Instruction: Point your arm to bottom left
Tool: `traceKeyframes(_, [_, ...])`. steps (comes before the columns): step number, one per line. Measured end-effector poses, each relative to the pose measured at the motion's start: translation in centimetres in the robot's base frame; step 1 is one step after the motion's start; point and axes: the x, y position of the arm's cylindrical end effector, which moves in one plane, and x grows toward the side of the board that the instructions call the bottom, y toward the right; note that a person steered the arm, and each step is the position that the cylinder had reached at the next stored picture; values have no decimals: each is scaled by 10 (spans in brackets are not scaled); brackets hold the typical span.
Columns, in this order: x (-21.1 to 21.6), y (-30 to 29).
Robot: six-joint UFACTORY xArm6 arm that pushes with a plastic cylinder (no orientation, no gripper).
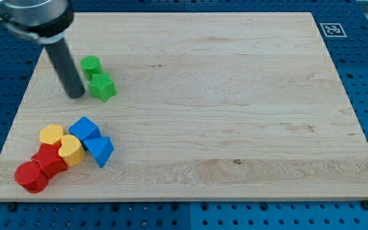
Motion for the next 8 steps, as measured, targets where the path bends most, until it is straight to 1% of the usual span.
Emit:
traceKeyframes(1, [16,42])
traceKeyframes(2, [23,81])
traceKeyframes(3, [-2,62])
traceKeyframes(4, [-4,54])
traceKeyframes(5, [24,96])
traceKeyframes(6, [67,166])
traceKeyframes(7, [120,185])
traceKeyframes(8, [110,174])
